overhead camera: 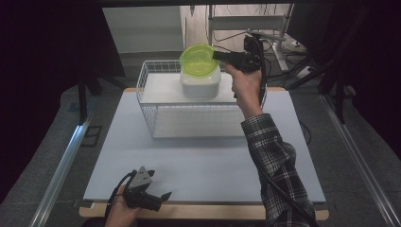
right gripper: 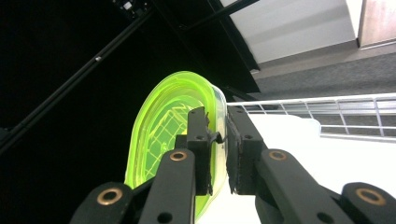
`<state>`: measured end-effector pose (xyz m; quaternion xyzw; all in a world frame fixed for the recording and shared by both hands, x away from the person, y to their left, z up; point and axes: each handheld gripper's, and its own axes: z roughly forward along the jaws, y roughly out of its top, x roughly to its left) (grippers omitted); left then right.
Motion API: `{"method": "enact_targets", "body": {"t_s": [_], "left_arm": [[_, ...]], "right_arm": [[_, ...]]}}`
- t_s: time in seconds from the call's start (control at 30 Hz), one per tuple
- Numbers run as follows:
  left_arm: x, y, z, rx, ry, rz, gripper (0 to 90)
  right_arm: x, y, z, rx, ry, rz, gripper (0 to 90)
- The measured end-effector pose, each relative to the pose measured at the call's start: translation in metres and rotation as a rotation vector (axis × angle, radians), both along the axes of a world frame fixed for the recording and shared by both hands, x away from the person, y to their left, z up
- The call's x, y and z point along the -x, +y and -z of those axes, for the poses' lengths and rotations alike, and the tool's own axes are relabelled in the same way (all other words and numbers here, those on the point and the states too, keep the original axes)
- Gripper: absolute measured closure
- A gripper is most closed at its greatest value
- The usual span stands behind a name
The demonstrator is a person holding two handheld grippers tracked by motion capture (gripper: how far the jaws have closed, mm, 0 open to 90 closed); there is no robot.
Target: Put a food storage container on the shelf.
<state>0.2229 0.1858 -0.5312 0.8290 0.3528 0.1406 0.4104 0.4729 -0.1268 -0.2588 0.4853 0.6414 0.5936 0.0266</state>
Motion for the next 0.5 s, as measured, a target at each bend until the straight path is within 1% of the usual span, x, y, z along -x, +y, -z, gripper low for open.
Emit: {"method": "enact_targets", "body": {"t_s": [0.17,0.2,0.23,0.33,0.5], "left_arm": [[0.000,0.000,0.000,-0.003,0.001,0.003,1.4],[0.000,0.000,0.000,-0.002,0.002,0.003,1.4],[0.000,0.000,0.000,-0.002,0.002,0.004,1.4],[0.000,-0.001,0.001,-0.003,0.004,0.004,1.4],[0.000,-0.001,0.001,-0.003,0.008,0.005,1.4]], "right_arm": [[-0.001,0.006,-0.004,0.087,-0.016,0.040,76.4],[-0.002,0.006,-0.004,0.098,-0.017,0.049,75.1],[-0.003,0.007,-0.004,0.104,-0.018,0.055,73.5],[-0.006,0.008,-0.002,0.122,-0.012,0.075,72.6],[-0.011,0.007,0.000,0.122,-0.007,0.089,72.0]]}}
